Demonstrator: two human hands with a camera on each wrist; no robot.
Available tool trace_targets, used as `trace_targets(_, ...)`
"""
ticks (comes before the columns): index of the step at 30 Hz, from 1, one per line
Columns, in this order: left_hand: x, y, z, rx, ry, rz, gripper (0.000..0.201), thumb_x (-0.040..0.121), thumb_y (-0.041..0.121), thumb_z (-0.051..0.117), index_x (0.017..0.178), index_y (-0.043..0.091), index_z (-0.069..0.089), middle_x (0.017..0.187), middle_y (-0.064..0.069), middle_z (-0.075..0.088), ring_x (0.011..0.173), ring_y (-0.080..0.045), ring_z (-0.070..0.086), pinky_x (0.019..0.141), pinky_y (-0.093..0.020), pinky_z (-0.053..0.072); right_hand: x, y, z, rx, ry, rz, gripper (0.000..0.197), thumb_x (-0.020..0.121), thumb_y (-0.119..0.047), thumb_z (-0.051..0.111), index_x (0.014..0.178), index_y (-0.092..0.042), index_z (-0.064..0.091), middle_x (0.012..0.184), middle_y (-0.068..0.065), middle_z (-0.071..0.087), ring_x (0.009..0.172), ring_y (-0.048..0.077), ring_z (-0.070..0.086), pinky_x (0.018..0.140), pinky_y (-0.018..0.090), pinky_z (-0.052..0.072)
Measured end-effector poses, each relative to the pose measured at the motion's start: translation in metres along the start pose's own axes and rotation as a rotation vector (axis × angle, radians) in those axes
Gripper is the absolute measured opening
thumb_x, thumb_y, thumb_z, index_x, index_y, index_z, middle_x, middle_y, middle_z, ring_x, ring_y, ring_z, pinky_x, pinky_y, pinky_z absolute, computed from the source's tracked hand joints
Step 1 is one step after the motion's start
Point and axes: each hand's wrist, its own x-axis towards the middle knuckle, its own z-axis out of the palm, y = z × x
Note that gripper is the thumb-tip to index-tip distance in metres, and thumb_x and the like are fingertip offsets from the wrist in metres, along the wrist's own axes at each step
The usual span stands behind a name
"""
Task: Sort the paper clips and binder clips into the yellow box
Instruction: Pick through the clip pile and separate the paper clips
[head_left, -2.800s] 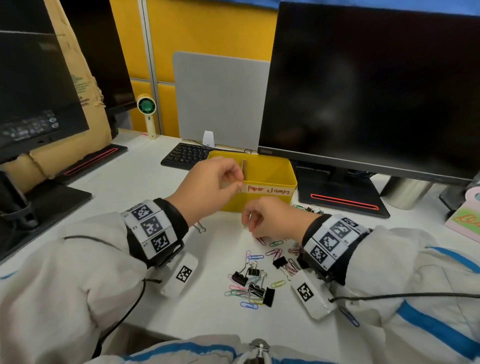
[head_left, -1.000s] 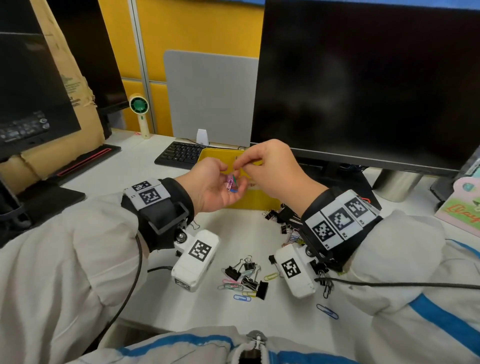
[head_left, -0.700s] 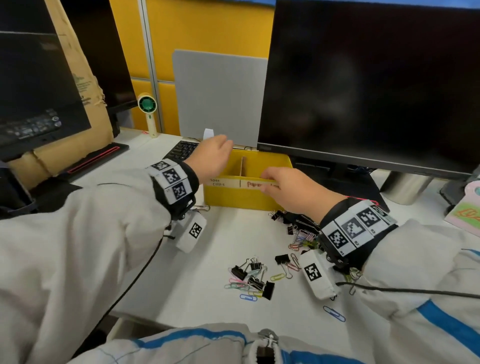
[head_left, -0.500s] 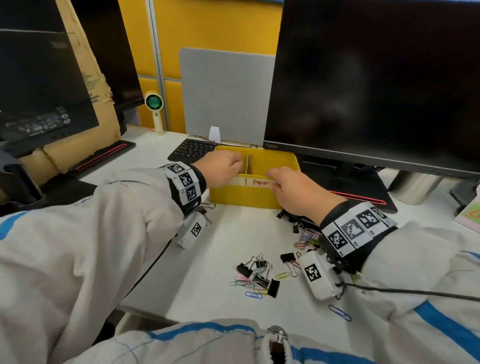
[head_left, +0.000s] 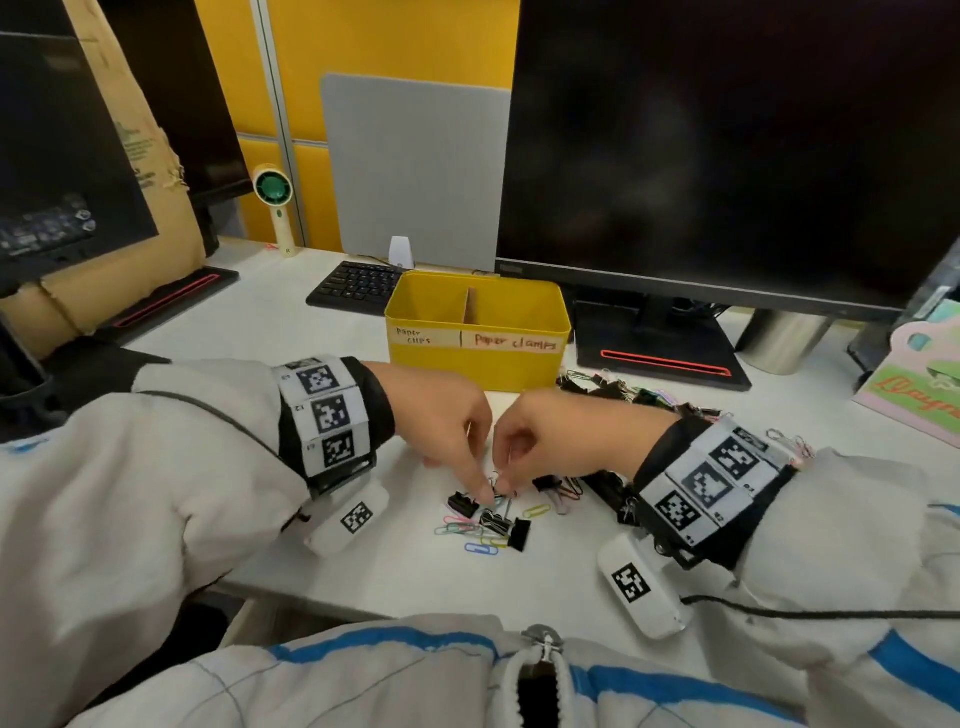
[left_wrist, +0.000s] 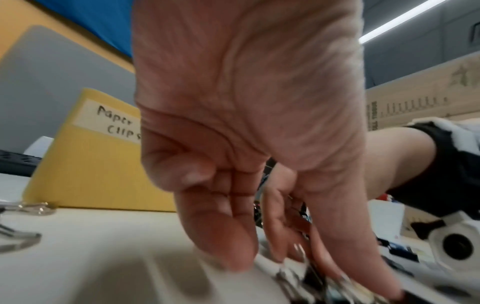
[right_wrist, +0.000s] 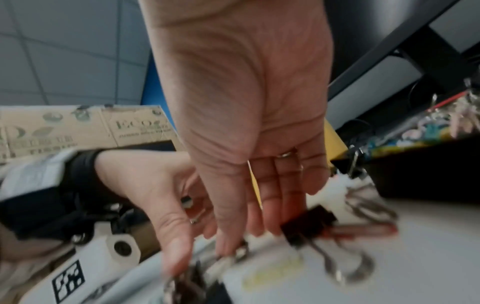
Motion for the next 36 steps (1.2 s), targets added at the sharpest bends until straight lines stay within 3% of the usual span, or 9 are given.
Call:
trace_targets(5,0.007,0.008,0.014,-0.143,-0.1,-0.078,0.05,0.06,0.06,0.088,0.084,0.02,0.07,0.069,0.003,0.075,0.063,-0.008,0.07,0.061,-0.025,0.049,0.004,0.002,0.012,0.111,0.015,0.021,0.013,0.083,-0.023,0.079,0.079,-0.016,0.069,0.056,-0.013,0.053,0.052,0.005,0.047,0.055,0.022,0.041)
trace_targets(11,0.01,0.0,0.011,-0.226,-0.047,-0.11,0.036,0.067,0.042,0.091,0.087,0.016,0.074,0.078,-0.001,0.077,0.07,-0.01,0.072,0.053,-0.019,0.049,0.003,0.014,0.006,0.219,0.141,0.101,0.009,0.085,-0.013,0.07,0.08,-0.013,0.063,0.075,0.006,0.074,0.066,0.015,0.067,0.067,0.035,0.058)
trace_targets(15,0.01,-0.007,0.007,-0.293,0.005,-0.147,0.032,0.073,0.033,0.088,0.097,0.017,0.073,0.087,-0.004,0.079,0.073,-0.013,0.07,0.052,-0.019,0.05,0.0,0.022,-0.001,0.202,0.181,0.135,0.01,0.085,-0.007,0.068,0.081,-0.015,0.063,0.076,0.007,0.074,0.06,0.014,0.064,0.06,0.03,0.055)
trace_targets(21,0.008,-0.016,-0.005,-0.109,0.22,-0.163,0.023,0.086,0.026,0.068,0.108,0.024,0.064,0.091,0.004,0.068,0.061,-0.012,0.054,0.047,-0.021,0.043,-0.008,0.024,-0.009,-0.016,0.286,0.034,0.022,0.083,-0.021,0.076,0.103,-0.026,0.07,0.101,-0.012,0.057,0.095,0.009,0.056,0.075,0.026,0.047)
trace_targets(24,0.009,-0.025,0.001,0.033,0.269,-0.107,0.027,0.088,0.023,0.065,0.116,0.023,0.063,0.092,0.008,0.062,0.08,-0.015,0.06,0.07,-0.034,0.057,-0.019,0.009,-0.006,0.053,0.104,-0.076,0.031,0.073,-0.04,0.086,0.101,-0.037,0.071,0.105,-0.019,0.059,0.099,0.005,0.055,0.08,0.027,0.051)
trace_targets(26,0.01,-0.03,0.007,0.118,0.299,-0.058,0.03,0.089,0.022,0.068,0.118,0.025,0.063,0.106,0.009,0.064,0.095,-0.015,0.06,0.083,-0.035,0.054,-0.023,0.001,0.001,0.046,-0.041,-0.088,0.041,0.068,-0.04,0.09,0.104,-0.037,0.072,0.107,-0.019,0.061,0.102,0.005,0.056,0.086,0.029,0.051)
trace_targets(29,0.004,-0.025,0.011,0.076,0.401,0.052,0.025,0.083,0.036,0.078,0.104,0.027,0.068,0.103,0.013,0.064,0.093,-0.011,0.058,0.076,-0.027,0.049,-0.022,0.002,0.012,0.053,-0.077,-0.09,0.041,0.068,-0.027,0.091,0.104,-0.032,0.072,0.103,-0.016,0.063,0.101,0.013,0.058,0.089,0.035,0.052)
trace_targets(33,-0.013,-0.005,0.018,-0.142,0.178,0.081,0.046,0.056,0.061,0.089,0.081,0.028,0.068,0.08,0.011,0.068,0.064,-0.005,0.056,0.06,-0.026,0.047,-0.017,0.01,0.014,0.068,-0.032,-0.113,0.017,0.08,-0.022,0.082,0.094,-0.023,0.072,0.093,0.002,0.069,0.083,0.015,0.063,0.079,0.036,0.054)
trace_targets(36,-0.018,0.002,0.026,-0.098,0.029,0.053,0.058,0.047,0.061,0.092,0.089,0.03,0.065,0.088,0.009,0.069,0.073,-0.01,0.061,0.066,-0.028,0.051,-0.016,0.013,0.014,0.083,-0.027,-0.115,0.006,0.087,-0.016,0.075,0.091,-0.017,0.07,0.084,0.004,0.071,0.066,0.007,0.059,0.067,0.025,0.052)
